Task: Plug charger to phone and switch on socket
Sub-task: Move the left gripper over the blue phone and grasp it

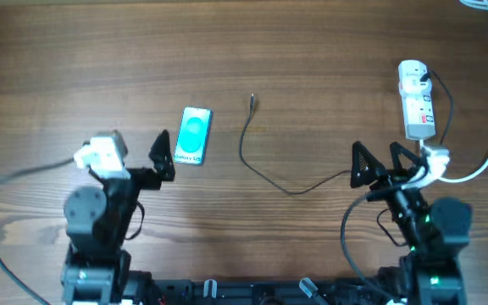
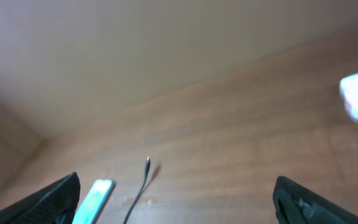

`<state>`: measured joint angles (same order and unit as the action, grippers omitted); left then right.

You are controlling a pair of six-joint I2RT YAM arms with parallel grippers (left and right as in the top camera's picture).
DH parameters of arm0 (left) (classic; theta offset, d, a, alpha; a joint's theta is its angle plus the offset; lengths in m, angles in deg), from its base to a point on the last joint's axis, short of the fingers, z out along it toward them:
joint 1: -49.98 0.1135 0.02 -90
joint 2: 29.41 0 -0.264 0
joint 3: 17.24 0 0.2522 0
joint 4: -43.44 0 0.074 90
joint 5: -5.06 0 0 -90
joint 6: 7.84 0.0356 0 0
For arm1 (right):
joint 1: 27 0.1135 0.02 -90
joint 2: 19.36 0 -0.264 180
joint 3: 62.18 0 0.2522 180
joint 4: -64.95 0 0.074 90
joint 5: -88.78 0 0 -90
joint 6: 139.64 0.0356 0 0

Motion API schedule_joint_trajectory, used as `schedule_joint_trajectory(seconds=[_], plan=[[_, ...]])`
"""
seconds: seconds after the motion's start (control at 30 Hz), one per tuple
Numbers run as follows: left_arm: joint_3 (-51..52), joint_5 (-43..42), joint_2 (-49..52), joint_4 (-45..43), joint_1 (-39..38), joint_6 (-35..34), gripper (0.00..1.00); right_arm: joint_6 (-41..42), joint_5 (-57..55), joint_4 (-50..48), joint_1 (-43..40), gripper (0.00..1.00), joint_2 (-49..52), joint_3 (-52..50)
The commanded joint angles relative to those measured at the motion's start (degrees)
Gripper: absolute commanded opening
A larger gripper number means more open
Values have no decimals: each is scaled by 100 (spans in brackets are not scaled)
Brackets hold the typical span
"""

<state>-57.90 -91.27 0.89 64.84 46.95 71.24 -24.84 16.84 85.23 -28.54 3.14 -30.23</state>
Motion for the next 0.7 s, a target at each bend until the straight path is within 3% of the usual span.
schedule_joint_trajectory(seconds=[0.0,0.3,0.47,0.53,0.67], plan=[[-1152,-330,1016,501,13,-291,100,-560,588,452,9,100,693,879],[-4297,-323,3869,3112,-540,-304,100,-1237,732,2577,9,100,2201,2942],[-6247,-304,5637,5233,-625,-304,100,-1517,732,3847,9,100,3001,4089],[-6634,-304,6087,5766,-623,-302,100,-1676,730,4374,9,100,3379,4507],[-6662,-304,6544,5890,-623,-295,100,-1843,728,4800,9,100,4081,4942]])
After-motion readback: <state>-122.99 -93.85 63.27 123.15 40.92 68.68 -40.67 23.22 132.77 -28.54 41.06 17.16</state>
